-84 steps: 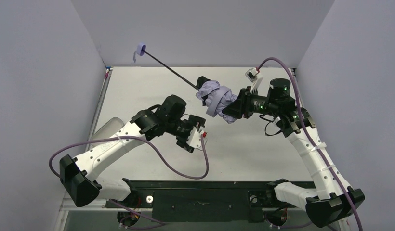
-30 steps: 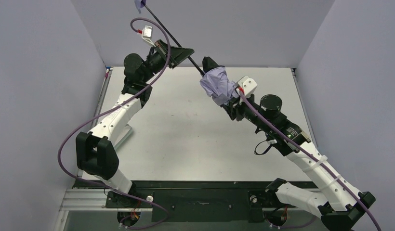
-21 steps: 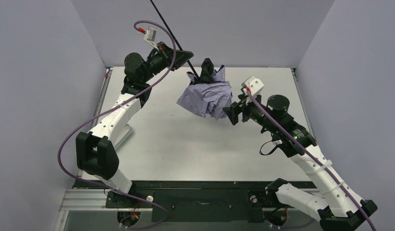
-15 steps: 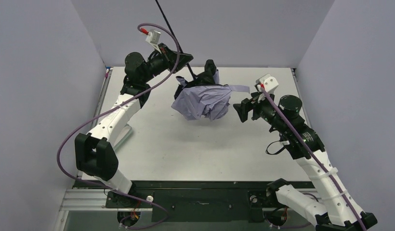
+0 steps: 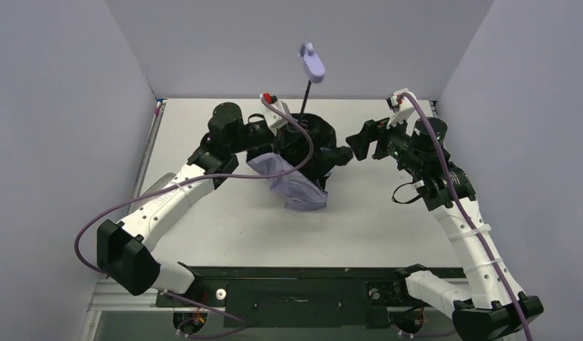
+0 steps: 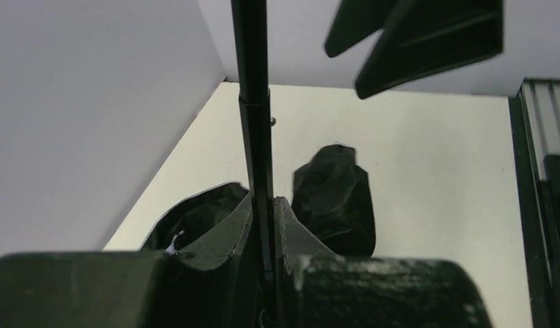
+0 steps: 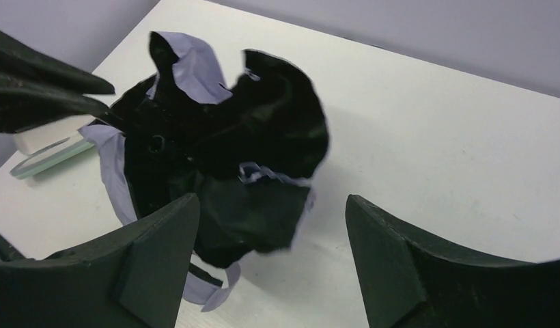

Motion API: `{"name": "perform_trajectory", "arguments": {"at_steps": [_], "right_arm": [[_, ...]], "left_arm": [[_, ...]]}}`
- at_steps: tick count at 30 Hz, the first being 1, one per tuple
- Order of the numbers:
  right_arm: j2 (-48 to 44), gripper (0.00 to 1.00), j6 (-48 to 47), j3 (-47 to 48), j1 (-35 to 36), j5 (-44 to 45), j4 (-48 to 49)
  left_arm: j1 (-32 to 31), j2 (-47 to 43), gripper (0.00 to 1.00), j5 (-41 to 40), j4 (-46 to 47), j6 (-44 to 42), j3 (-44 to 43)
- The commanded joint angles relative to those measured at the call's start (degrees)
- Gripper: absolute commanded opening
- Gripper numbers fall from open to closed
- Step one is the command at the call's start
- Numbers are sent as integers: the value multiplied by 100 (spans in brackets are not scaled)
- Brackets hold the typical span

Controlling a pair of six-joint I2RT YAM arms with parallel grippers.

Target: Open the umbrella

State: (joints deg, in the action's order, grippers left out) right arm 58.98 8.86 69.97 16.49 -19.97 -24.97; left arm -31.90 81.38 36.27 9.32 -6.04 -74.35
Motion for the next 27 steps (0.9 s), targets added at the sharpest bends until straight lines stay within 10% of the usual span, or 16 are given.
{"name": "perform_trajectory", "arguments": {"at_steps": [1,15,27], "right_arm": [[93,72,18,238,86,-768,393],[396,53,-297,-408,1415,-729,957],[602,38,-2486,-900,1375,-470,-320]], "left_arm": [[-377,-569,0,-79,166,-1660,226],[-427,-347,0,-308,1060,817,-226],[-60,-173,0,-217,1218,1784,-740]]}}
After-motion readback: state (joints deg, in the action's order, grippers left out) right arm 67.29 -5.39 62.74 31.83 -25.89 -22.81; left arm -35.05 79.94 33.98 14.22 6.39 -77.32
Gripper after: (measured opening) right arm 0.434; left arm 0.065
